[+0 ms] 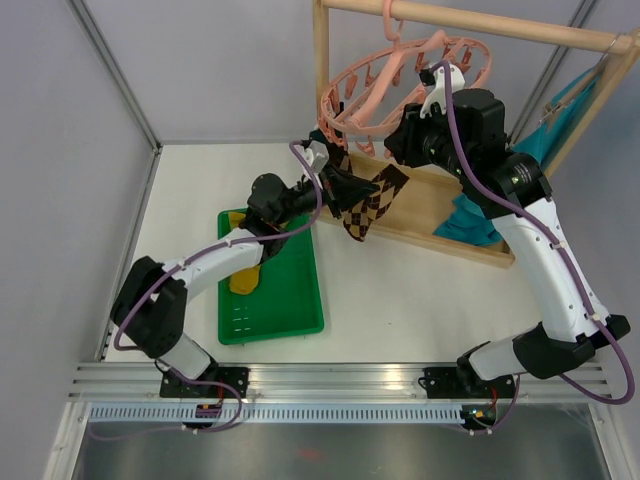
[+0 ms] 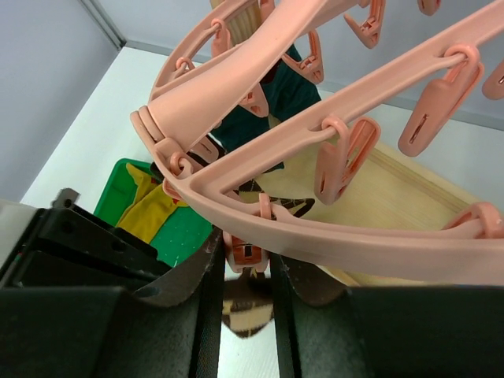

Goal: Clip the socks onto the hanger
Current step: Place the sock in the bin.

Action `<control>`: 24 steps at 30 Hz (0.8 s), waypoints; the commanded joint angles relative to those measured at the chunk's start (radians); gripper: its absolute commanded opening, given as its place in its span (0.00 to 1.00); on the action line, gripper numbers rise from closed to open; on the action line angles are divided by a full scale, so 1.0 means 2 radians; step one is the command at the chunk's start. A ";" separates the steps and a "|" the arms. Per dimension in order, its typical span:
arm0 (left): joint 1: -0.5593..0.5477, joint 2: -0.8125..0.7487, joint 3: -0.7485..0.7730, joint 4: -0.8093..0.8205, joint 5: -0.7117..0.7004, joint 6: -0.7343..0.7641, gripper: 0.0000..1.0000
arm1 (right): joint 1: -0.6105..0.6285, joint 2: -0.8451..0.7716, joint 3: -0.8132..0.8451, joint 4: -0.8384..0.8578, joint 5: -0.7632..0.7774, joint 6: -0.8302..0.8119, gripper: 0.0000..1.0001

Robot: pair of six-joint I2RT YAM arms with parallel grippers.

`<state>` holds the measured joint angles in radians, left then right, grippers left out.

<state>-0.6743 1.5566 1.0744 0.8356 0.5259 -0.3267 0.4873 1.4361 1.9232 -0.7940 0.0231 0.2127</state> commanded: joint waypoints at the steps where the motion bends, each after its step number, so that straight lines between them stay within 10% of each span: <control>1: 0.019 0.025 0.014 0.082 0.149 -0.096 0.02 | 0.000 -0.009 0.022 0.053 -0.024 -0.016 0.00; 11: 0.082 0.134 0.021 0.413 0.190 -0.384 0.02 | -0.001 -0.014 0.021 0.051 -0.052 -0.033 0.00; 24: 0.084 0.105 0.046 0.413 0.189 -0.402 0.02 | -0.009 -0.022 -0.014 0.073 -0.080 -0.028 0.00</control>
<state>-0.5045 1.8313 1.1244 1.2751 0.8757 -1.0832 0.4782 1.4124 1.8950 -0.7418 -0.1116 0.1673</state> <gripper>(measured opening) 0.029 0.319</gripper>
